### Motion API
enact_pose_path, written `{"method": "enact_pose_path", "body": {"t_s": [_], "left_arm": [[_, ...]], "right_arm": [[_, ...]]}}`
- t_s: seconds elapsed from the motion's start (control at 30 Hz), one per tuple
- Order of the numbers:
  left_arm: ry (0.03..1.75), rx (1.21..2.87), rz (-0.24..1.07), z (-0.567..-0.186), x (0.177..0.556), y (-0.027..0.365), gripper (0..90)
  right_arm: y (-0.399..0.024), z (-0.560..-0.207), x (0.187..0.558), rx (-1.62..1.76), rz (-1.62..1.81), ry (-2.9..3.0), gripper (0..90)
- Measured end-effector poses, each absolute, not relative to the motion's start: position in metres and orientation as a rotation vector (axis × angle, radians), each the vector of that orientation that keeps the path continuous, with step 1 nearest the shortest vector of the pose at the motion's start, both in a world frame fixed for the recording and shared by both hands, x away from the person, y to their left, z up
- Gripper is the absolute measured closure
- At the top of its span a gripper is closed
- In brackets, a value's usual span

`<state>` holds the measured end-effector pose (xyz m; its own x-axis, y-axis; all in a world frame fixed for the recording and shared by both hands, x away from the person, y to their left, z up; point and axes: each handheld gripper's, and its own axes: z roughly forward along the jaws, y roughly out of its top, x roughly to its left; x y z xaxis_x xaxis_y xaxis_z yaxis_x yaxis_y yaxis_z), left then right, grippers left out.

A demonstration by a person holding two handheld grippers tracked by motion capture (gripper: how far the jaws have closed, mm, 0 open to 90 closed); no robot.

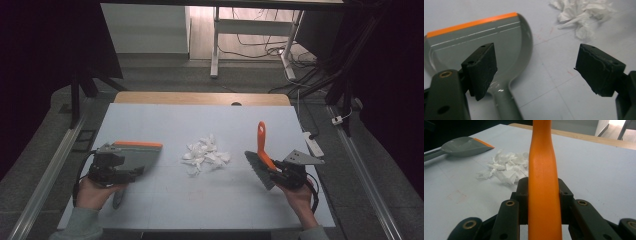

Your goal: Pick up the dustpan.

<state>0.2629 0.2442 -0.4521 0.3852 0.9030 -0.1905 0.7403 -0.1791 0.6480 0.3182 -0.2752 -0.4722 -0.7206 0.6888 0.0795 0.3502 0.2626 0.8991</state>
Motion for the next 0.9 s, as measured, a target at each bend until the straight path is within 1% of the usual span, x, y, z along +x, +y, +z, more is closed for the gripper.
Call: {"method": "enact_pose_path", "body": {"t_s": [0.2, 0.67, 0.9], "left_arm": [[1.476, 1.948, 0.290, -0.457, 0.262, 0.257, 16.0], [1.592, 1.978, 0.228, -0.477, 0.266, 0.265, 14.2], [1.670, 1.977, 0.167, -0.497, 0.261, 0.266, 13.3]], "right_arm": [[-0.274, -0.473, 0.318, 0.948, 1.431, 2.219, 70.1], [-0.274, -0.476, 0.318, 0.954, 1.418, 2.229, 70.1], [-0.271, -0.477, 0.318, 0.952, 1.408, 2.237, 70.1]]}}
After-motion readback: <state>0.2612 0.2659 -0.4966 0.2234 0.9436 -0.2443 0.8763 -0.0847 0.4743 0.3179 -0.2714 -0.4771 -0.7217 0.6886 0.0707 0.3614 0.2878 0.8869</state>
